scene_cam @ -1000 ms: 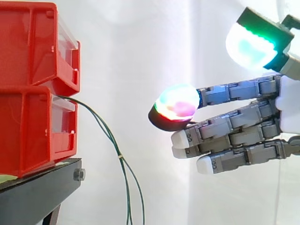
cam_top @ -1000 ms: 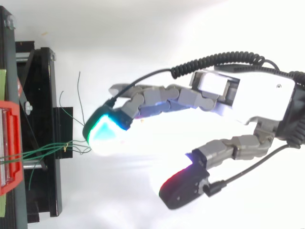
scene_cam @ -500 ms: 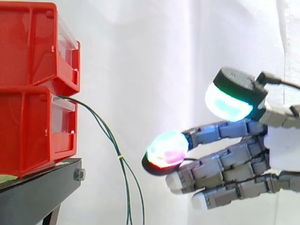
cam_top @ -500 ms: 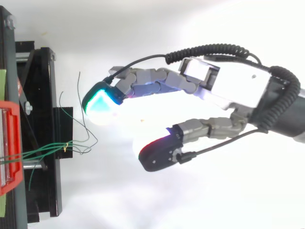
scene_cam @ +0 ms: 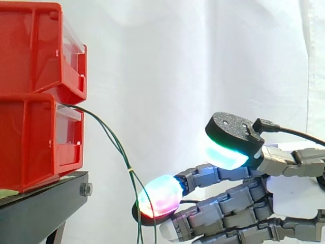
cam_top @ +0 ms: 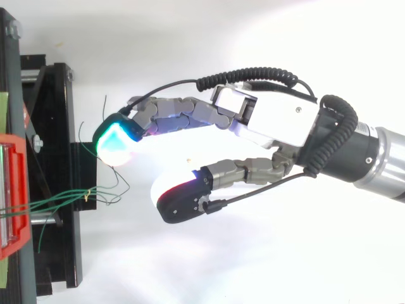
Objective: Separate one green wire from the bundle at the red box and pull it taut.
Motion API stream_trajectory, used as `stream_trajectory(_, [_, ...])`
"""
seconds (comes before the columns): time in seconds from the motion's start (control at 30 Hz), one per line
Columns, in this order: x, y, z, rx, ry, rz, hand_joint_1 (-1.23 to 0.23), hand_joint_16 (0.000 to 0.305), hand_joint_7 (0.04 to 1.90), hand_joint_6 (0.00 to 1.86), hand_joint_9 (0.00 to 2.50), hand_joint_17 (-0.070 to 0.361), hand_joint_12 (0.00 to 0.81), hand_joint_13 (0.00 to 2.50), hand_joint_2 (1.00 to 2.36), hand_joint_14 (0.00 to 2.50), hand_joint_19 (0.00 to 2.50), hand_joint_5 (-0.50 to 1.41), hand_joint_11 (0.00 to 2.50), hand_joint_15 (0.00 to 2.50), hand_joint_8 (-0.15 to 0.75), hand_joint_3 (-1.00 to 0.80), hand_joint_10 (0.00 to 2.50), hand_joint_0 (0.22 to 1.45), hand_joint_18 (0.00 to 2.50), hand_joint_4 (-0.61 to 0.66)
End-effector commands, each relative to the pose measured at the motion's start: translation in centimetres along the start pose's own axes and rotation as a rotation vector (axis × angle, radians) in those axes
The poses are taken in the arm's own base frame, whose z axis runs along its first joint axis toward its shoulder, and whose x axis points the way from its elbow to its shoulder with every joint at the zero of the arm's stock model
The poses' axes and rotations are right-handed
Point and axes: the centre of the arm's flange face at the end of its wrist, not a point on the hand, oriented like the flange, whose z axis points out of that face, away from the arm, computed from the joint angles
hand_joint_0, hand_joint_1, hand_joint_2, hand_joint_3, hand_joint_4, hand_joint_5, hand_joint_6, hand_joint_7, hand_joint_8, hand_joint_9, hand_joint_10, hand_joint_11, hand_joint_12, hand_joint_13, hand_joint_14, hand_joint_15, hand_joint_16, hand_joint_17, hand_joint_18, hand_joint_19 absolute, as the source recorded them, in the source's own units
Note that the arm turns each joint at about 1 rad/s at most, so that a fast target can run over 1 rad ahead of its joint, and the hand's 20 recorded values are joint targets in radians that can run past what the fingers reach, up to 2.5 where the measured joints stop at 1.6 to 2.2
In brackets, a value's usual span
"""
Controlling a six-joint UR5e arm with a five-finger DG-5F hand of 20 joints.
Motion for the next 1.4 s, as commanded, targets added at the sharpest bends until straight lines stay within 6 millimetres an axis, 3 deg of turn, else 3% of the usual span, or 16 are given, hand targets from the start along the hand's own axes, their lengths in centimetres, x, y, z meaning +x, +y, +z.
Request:
stream_trajectory(0.0, [0.1, -0.3, 0.2, -0.010, -0.005, 0.004, -0.50, 0.043, 0.71, 0.50, 0.52, 0.097, 0.317, 0.37, 1.00, 0.00, 0.25, -0.22, 0.03, 0.07, 0.265, -0.50, 0.00, 0.55, 0.34, 0.23])
stream_trajectory(0.07, [0.5, -1.9, 0.6, -0.011, -0.004, 0.016, -0.50, 0.043, 0.71, 0.50, 0.52, 0.098, 0.316, 0.37, 1.00, 0.00, 0.25, -0.22, 0.04, 0.07, 0.264, -0.50, 0.00, 0.55, 0.34, 0.23])
stream_trajectory(0.33, [2.0, -3.4, 2.2, -0.032, 0.011, 0.042, -0.50, 0.043, 0.71, 0.50, 0.53, 0.097, 0.319, 0.39, 1.00, 0.00, 0.26, -0.22, 0.05, 0.08, 0.266, -0.50, 0.00, 0.55, 0.34, 0.23])
stream_trajectory(0.37, [3.0, -2.4, 3.1, -0.058, 0.039, 0.050, -0.50, 0.043, 0.70, 0.50, 0.53, 0.097, 0.319, 0.39, 1.00, 0.00, 0.27, -0.22, 0.05, 0.08, 0.265, -0.50, 0.00, 0.55, 0.34, 0.23])
stream_trajectory(0.43, [3.2, -1.9, 3.3, -0.069, 0.050, 0.053, -0.50, 0.043, 0.71, 0.50, 0.53, 0.097, 0.319, 0.39, 1.00, 0.00, 0.27, -0.22, 0.04, 0.08, 0.265, -0.50, 0.00, 0.55, 0.34, 0.23])
stream_trajectory(0.93, [4.8, -1.0, 3.3, -0.122, 0.120, 0.084, -0.50, 0.044, 0.71, 0.50, 0.54, 0.098, 0.321, 0.42, 1.00, 0.00, 0.29, -0.22, 0.05, 0.10, 0.266, -0.50, 0.00, 0.55, 0.38, 0.25])
stream_trajectory(1.37, [5.2, -0.2, 3.6, -0.150, 0.119, 0.105, -0.51, 0.041, 0.92, 0.50, 0.66, 0.092, 0.315, 0.54, 1.00, 0.00, 0.32, -0.16, 0.11, 0.14, 0.268, -0.50, 0.00, 0.59, 0.47, 0.34])
